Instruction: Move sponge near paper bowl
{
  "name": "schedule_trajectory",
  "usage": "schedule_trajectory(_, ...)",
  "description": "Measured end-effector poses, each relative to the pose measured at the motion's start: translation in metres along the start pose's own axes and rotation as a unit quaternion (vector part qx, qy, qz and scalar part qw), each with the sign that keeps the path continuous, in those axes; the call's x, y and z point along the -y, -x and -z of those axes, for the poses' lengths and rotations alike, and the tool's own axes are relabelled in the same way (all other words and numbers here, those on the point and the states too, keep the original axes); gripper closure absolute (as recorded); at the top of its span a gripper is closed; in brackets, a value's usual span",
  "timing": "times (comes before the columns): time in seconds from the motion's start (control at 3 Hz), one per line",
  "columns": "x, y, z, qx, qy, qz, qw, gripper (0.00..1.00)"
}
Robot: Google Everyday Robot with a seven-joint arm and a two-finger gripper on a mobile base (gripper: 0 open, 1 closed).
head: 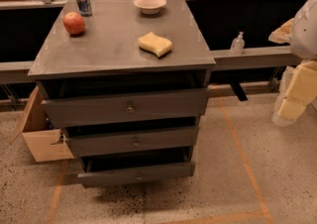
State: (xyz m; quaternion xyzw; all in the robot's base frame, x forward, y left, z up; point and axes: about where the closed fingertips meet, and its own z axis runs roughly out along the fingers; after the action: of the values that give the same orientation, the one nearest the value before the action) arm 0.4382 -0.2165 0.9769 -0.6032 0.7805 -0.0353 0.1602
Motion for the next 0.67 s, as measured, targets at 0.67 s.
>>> schedule_trajectory(0.67, 0.0054, -0.0007, 0.0009, 0.034, -0.009, -0.035, 0.9988, 0.00)
